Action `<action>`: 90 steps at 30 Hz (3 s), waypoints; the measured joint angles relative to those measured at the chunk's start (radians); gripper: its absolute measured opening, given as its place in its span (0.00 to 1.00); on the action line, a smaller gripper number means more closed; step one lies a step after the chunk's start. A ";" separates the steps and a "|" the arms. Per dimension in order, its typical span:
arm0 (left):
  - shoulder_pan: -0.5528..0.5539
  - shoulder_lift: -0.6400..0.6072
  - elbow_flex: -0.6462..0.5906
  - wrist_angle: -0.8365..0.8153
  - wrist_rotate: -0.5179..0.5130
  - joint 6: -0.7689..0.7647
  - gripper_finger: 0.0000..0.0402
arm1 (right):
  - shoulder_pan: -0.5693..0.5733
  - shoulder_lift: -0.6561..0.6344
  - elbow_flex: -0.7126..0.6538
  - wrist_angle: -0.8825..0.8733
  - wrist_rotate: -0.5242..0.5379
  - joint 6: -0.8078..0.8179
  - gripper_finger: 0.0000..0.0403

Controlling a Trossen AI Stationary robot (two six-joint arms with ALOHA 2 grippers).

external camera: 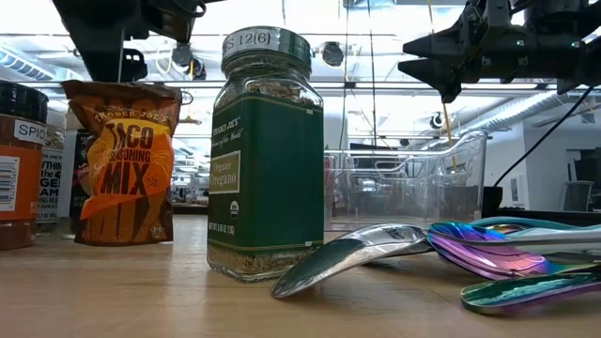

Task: Pick & Place Food Item
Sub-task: Put the gold seasoning bottle into the right transparent bin

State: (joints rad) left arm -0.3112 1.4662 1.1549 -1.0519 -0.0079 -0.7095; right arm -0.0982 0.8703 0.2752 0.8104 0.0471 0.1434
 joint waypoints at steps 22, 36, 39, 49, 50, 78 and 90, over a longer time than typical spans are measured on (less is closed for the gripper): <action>-0.002 0.194 0.000 -0.003 -0.009 0.097 0.83 | 0.000 0.000 0.000 0.000 0.000 -0.006 0.49; 0.006 0.184 0.000 -0.001 -0.017 0.095 0.70 | 0.000 0.000 0.000 0.000 0.000 -0.004 0.49; 0.021 0.173 0.001 -0.011 0.020 0.094 0.69 | 0.000 0.000 0.000 0.003 0.000 -0.006 0.49; 0.087 0.167 0.184 -0.184 -0.018 0.211 0.69 | 0.000 0.000 0.000 0.008 0.000 -0.003 0.49; 0.094 0.167 0.217 -0.203 -0.033 0.232 0.69 | 0.000 0.000 0.000 0.008 0.000 -0.003 0.49; 0.298 0.280 0.534 0.134 -0.255 0.687 0.69 | 0.004 0.419 0.345 -0.156 -0.175 -0.135 0.73; 0.284 0.292 0.533 0.201 -0.190 0.743 0.69 | 0.007 0.623 0.452 -0.148 -0.178 -0.213 0.71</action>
State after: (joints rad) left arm -0.0277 1.7581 1.6878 -0.8507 -0.1979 0.0336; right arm -0.0912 1.4930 0.7276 0.6619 -0.1306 -0.0692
